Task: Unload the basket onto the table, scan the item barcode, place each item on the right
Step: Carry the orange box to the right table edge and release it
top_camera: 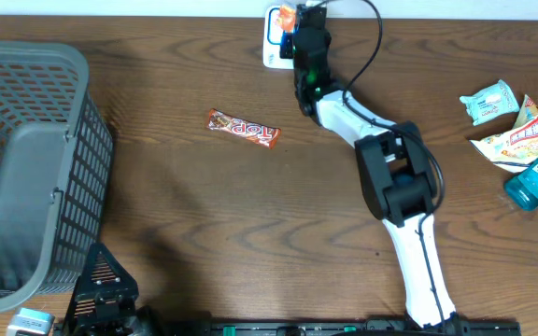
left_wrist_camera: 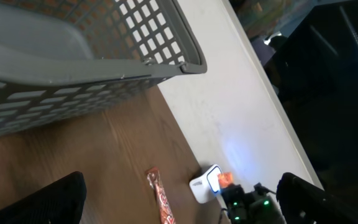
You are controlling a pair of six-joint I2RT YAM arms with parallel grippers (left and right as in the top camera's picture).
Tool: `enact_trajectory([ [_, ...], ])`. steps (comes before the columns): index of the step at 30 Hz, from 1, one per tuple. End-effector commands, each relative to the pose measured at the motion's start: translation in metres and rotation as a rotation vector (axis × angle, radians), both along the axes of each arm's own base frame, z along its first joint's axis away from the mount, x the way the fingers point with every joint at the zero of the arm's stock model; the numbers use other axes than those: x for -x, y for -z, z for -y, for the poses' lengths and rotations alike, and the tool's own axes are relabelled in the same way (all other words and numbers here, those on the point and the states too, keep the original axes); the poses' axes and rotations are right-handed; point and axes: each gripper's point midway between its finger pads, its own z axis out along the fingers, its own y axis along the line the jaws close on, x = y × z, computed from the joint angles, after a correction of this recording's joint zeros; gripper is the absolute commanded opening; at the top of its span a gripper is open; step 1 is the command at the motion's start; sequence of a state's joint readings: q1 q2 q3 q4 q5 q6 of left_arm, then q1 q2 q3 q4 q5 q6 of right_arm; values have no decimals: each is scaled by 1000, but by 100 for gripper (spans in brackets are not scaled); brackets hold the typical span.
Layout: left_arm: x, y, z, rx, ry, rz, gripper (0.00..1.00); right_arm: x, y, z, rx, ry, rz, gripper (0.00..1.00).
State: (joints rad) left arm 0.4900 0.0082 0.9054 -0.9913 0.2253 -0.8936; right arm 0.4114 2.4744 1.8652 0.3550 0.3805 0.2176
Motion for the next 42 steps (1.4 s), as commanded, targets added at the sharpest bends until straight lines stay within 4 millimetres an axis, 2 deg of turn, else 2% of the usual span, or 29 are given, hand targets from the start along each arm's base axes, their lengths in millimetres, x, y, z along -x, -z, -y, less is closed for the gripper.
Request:
enact_trajectory([
  [1, 0, 2, -2, -2, -15, -3, 98, 14, -89, 35, 30, 165, 60, 1],
  [5, 0, 2, -2, -1, -15, -3, 98, 57, -101, 83, 209, 347, -129, 1],
  [8, 0, 2, -2, 2, -15, -2, 97, 100, -94, 110, 362, 392, -325, 1],
  [13, 0, 2, -2, 2, -15, 0, 98, 166, -56, 159, 471, 467, -658, 1],
  [16, 0, 2, -2, 14, -17, 4, 98, 205, -29, 201, 470, 601, -820, 2],
  [22, 2, -2, 2, 27, 9, 20, 98, 255, 20, 280, 406, 851, -978, 1],
  [26, 2, -4, 5, 26, 35, 23, 98, 284, 55, 328, 359, 978, -1036, 2],
  [29, 2, -4, 6, 25, 43, 23, 98, 305, 74, 362, 315, 1061, -1064, 1],
  [32, 2, -4, 6, 25, 43, 23, 98, 327, 79, 391, 285, 1135, -1115, 2],
  [36, 2, -4, 6, 25, 43, 23, 98, 343, 75, 420, 241, 1214, -1133, 3],
  [38, 2, -4, 6, 25, 43, 23, 98, 346, 74, 425, 193, 1225, -1140, 19],
  [41, 2, -4, 6, 25, 43, 23, 98, 339, 74, 419, 110, 1165, -1160, 62],
  [42, 2, -4, 6, 25, 43, 23, 98, 335, 72, 416, 97, 1129, -1167, 85],
])
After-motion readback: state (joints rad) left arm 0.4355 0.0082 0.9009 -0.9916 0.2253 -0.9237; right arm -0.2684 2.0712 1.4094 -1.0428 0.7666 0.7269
